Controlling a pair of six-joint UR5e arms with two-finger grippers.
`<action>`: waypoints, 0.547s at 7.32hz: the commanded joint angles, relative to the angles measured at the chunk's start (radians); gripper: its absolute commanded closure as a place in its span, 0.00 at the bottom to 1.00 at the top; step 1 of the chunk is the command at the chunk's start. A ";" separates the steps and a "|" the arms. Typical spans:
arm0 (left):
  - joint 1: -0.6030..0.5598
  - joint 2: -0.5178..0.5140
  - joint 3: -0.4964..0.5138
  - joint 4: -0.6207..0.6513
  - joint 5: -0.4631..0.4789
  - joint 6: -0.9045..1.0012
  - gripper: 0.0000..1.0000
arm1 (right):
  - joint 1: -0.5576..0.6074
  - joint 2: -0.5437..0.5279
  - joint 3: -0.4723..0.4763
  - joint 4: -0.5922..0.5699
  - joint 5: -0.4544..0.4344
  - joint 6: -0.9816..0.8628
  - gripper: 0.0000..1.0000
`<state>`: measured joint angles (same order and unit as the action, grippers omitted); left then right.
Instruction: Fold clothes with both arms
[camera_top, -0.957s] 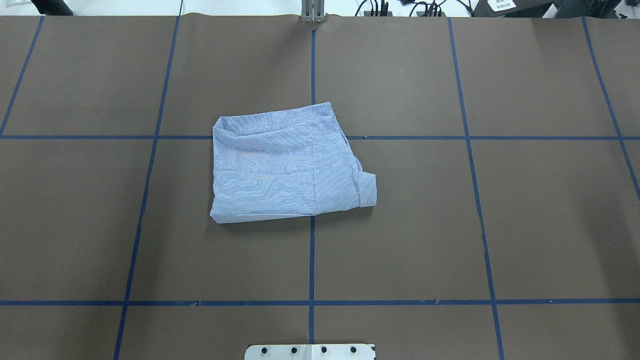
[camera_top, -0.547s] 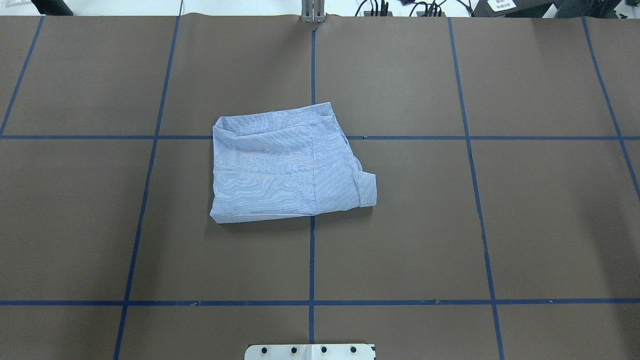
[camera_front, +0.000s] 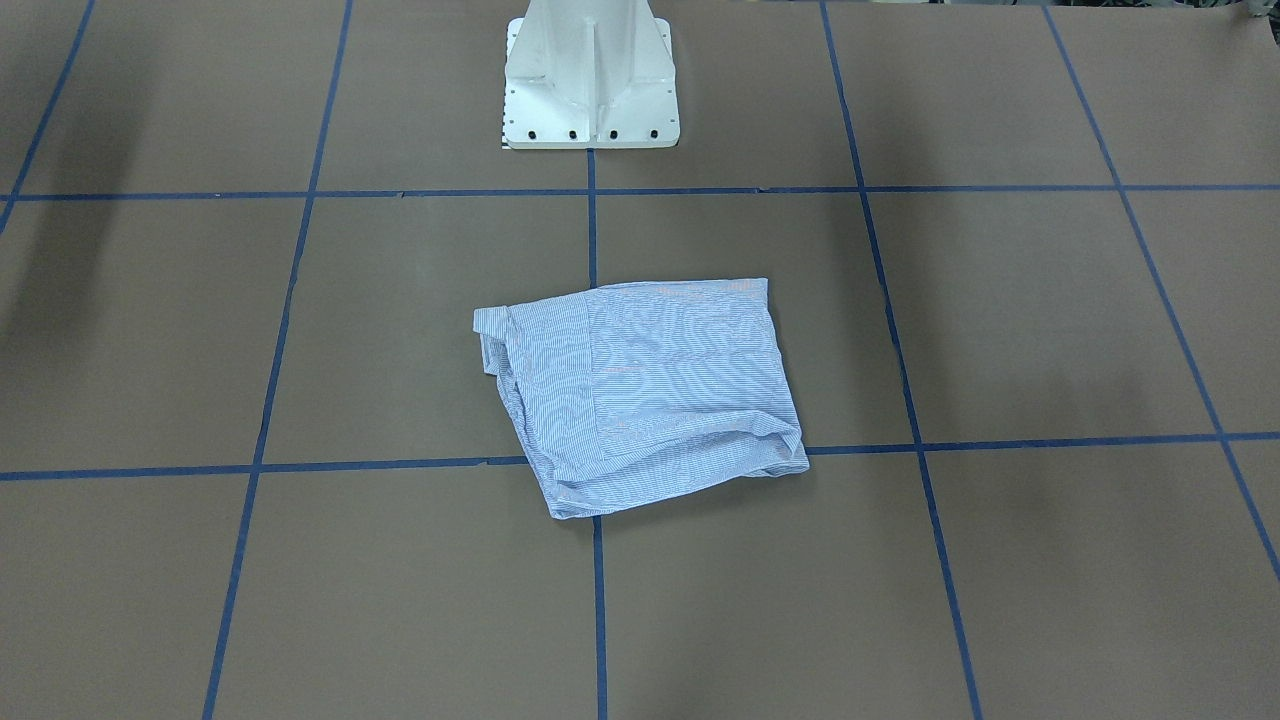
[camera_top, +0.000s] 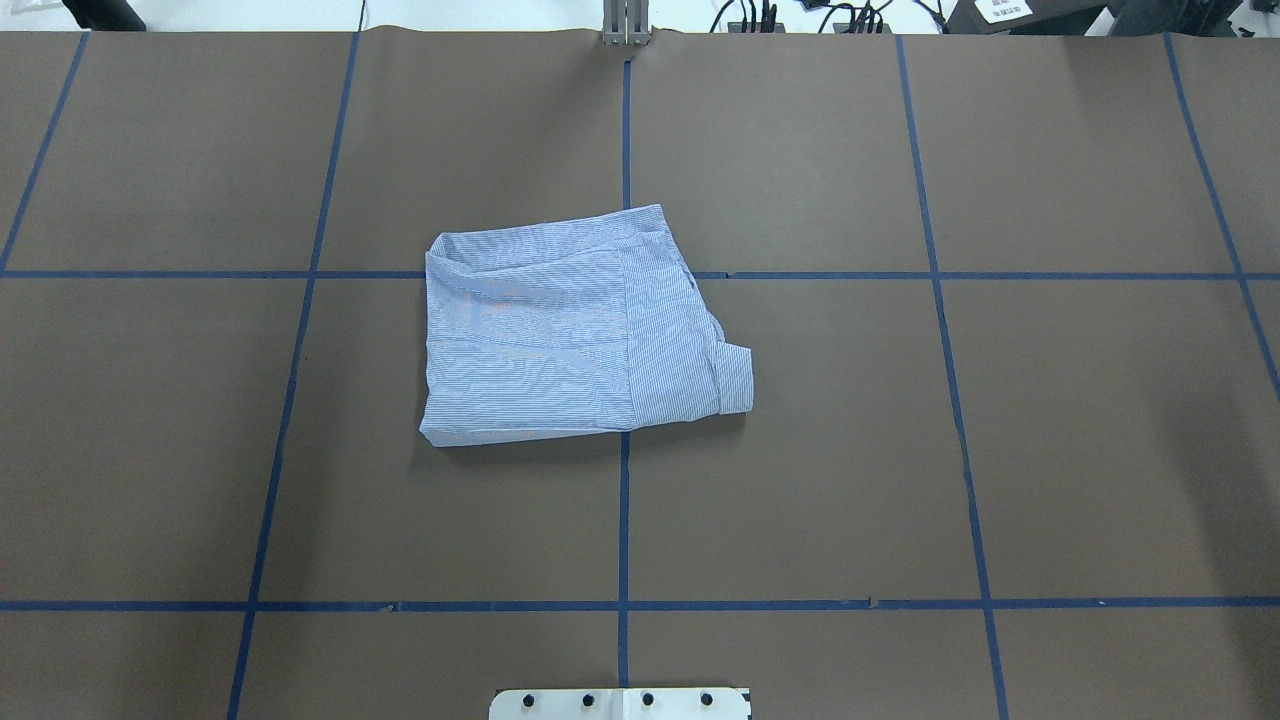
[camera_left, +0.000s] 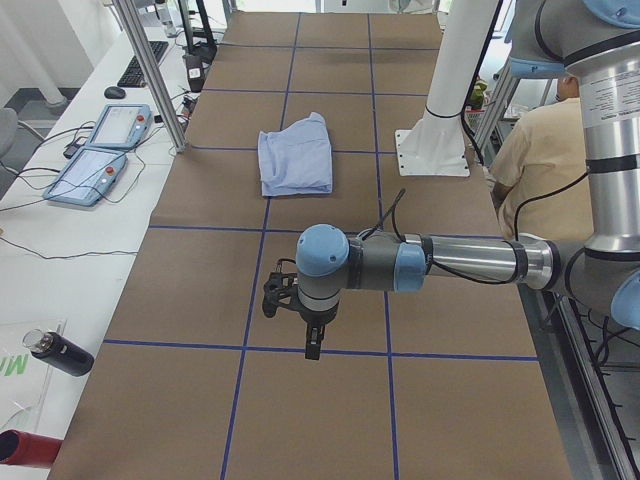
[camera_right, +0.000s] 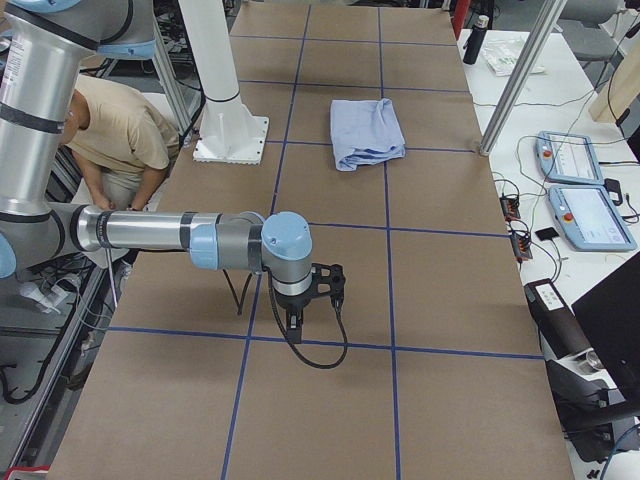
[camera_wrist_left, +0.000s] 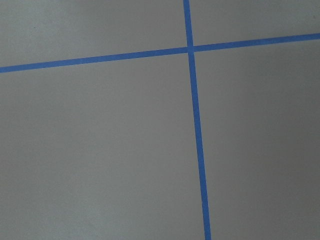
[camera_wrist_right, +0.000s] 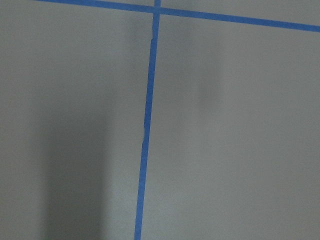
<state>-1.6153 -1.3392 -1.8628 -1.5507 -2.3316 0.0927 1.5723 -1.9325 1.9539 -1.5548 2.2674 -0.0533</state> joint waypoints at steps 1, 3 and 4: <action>0.000 0.000 -0.001 -0.002 -0.014 -0.001 0.00 | 0.000 0.001 -0.013 0.063 -0.002 -0.002 0.00; 0.000 -0.002 -0.001 -0.003 -0.014 -0.001 0.00 | 0.000 -0.002 -0.020 0.068 0.015 0.003 0.00; 0.000 0.000 -0.002 -0.003 -0.014 -0.001 0.00 | 0.000 0.000 -0.018 0.068 0.021 0.001 0.00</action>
<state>-1.6153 -1.3402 -1.8642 -1.5537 -2.3452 0.0920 1.5723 -1.9334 1.9359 -1.4894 2.2811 -0.0512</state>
